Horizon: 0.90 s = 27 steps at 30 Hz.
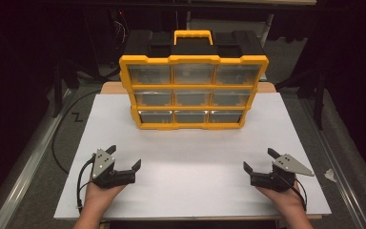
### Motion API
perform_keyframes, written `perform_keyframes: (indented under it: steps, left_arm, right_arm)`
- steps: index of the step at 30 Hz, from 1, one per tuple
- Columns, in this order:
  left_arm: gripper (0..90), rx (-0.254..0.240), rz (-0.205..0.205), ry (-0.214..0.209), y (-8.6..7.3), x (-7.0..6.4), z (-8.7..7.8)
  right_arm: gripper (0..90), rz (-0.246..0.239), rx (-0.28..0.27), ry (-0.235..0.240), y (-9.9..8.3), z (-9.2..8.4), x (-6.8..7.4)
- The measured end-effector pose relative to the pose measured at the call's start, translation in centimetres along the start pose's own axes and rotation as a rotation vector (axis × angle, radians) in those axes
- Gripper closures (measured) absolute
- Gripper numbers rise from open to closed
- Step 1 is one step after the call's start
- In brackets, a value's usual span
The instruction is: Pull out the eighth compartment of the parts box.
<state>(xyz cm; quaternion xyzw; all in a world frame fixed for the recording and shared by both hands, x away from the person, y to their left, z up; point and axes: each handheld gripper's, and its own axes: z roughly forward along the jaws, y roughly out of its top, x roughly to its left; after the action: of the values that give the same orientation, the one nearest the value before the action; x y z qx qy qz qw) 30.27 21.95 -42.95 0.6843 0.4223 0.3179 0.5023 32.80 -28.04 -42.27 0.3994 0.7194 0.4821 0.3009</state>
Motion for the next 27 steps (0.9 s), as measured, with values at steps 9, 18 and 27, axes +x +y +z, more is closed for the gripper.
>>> perform_keyframes:
  steps: [9,18,27]
  left_arm:
    - [0.3,0.008,-0.021,0.001,-0.1,0.3,0.0]
    - [0.3,0.012,-0.007,-0.002,-0.1,0.2,0.1]
    - [0.3,0.013,-0.009,-0.009,-0.1,0.1,0.2]
  right_arm:
    - [0.8,-0.019,0.013,-0.009,-0.1,0.3,0.2]
    - [0.8,-0.018,0.016,-0.007,-0.1,0.5,0.2]
    - [0.8,-0.043,0.025,-0.024,0.2,1.4,0.5]
